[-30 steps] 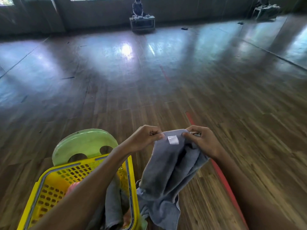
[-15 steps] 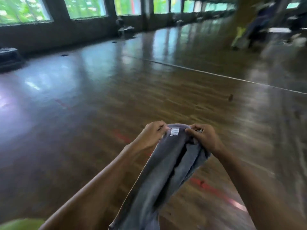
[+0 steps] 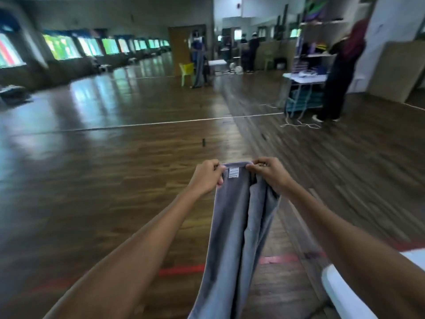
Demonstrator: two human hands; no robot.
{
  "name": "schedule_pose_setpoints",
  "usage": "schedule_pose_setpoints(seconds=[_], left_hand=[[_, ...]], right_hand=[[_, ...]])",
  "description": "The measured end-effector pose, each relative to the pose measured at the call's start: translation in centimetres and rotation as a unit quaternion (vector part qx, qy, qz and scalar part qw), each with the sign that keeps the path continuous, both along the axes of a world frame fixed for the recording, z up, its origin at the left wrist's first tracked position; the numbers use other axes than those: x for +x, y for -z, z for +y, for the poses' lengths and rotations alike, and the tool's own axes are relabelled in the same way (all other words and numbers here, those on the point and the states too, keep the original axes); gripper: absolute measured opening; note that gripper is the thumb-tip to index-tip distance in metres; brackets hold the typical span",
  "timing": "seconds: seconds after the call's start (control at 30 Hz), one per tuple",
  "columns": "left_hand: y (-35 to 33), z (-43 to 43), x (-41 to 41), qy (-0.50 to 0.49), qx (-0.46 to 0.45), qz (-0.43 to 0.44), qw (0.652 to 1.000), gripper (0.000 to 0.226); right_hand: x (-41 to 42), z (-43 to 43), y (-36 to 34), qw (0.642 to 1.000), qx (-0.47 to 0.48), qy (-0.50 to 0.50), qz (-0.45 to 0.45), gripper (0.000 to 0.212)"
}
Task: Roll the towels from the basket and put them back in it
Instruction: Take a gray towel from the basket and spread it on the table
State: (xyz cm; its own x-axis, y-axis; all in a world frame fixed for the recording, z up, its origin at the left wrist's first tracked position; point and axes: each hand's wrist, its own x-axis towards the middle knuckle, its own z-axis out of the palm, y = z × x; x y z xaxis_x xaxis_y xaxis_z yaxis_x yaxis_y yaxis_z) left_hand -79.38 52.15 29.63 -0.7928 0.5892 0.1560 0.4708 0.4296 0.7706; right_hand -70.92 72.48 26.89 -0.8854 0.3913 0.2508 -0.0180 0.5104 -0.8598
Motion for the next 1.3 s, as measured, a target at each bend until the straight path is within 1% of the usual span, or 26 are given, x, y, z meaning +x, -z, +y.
schedule_pose_setpoints(seconds=[0.1, 0.33, 0.43, 0.5, 0.57, 0.6, 0.63, 0.67, 0.73, 0.77, 0.83, 0.9, 0.93, 1.0, 1.07, 1.1, 1.13, 1.17, 1.23, 1.27, 1.3], left_hand=[[-0.3, 8.2, -0.2, 0.010, -0.002, 0.011, 1.000, 0.025], [-0.6, 29.1, -0.9, 0.009, 0.030, -0.012, 0.999, 0.029], [-2.0, 37.3, -0.6, 0.011, 0.040, 0.019, 0.999, 0.033], [-2.9, 41.6, -0.3, 0.009, 0.047, 0.025, 0.999, 0.033], [-2.8, 44.3, 0.0, 0.002, 0.048, 0.026, 0.998, 0.028], [-2.2, 44.9, 0.2, 0.001, 0.040, 0.028, 0.999, 0.027], [-1.4, 45.1, 0.2, 0.001, 0.026, 0.030, 0.999, 0.026], [-0.3, 44.9, 0.2, 0.002, 0.010, 0.032, 0.999, 0.026], [2.5, 44.1, 0.2, -0.002, -0.023, 0.030, 0.999, 0.024], [4.0, 43.4, 0.1, -0.005, -0.043, 0.026, 0.999, 0.023], [7.0, 42.0, 0.5, -0.009, -0.090, 0.025, 0.996, 0.023], [9.6, 40.5, 1.1, -0.011, -0.126, 0.031, 0.991, 0.021], [10.8, 39.9, 1.4, -0.011, -0.142, 0.039, 0.989, 0.019], [12.9, 38.9, 2.2, -0.011, -0.162, 0.070, 0.984, 0.020], [14.6, 38.5, 3.0, -0.017, -0.174, 0.088, 0.981, 0.023], [15.3, 38.2, 3.6, -0.016, -0.164, 0.084, 0.983, 0.024], [15.7, 38.0, 4.4, -0.012, -0.145, 0.071, 0.987, 0.024], [16.1, 37.7, 5.2, -0.013, -0.124, 0.054, 0.991, 0.022], [16.6, 36.5, 7.0, -0.047, -0.078, 0.031, 0.995, 0.020], [16.7, 35.7, 8.0, -0.073, -0.055, 0.027, 0.995, 0.019], [16.9, 34.7, 9.0, -0.096, -0.034, 0.025, 0.995, 0.018]], right_hand=[[0.0, 7.4, -0.7, 0.999, 0.003, 0.049, 0.004, 0.018], [-0.3, 26.6, -2.8, 0.990, 0.055, 0.131, -0.012, 0.011], [0.2, 34.0, -4.4, 0.983, 0.083, 0.166, -0.004, 0.019], [1.1, 38.2, -5.2, 0.978, 0.097, 0.187, -0.001, 0.022], [2.7, 41.6, -4.8, 0.973, 0.097, 0.207, -0.021, 0.036], [3.6, 43.3, -4.2, 0.970, 0.092, 0.219, -0.046, 0.042], [4.7, 44.6, -3.6, 0.967, 0.081, 0.231, -0.068, 0.042], [5.7, 45.7, -2.6, 0.965, 0.058, 0.243, -0.084, 0.035], [7.8, 47.1, -0.7, 0.960, 0.020, 0.266, -0.091, 0.010], [8.8, 47.5, 0.4, 0.955, 0.024, 0.276, -0.102, 0.009], [11.2, 48.2, 2.6, 0.942, 0.056, 0.291, -0.156, 0.021], [13.9, 48.6, 5.0, 0.927, 0.076, 0.314, -0.192, 0.028], [15.4, 48.6, 6.2, 0.920, 0.078, 0.327, -0.201, 0.027], [18.4, 48.6, 8.3, 0.907, 0.069, 0.355, -0.217, 0.014], [21.5, 48.3, 10.1, 0.892, 0.056, 0.394, -0.215, 0.015], [23.0, 48.2, 10.6, 0.885, 0.063, 0.411, -0.208, 0.018], [24.4, 48.1, 11.1, 0.875, 0.062, 0.437, -0.198, 0.023], [25.6, 48.3, 11.3, 0.856, 0.059, 0.478, -0.186, 0.029], [28.4, 48.7, 11.2, 0.795, 0.046, 0.584, -0.159, 0.037], [29.9, 49.2, 11.1, 0.768, 0.021, 0.624, -0.142, 0.038], [31.4, 49.7, 11.0, 0.754, -0.007, 0.644, -0.127, 0.039]])
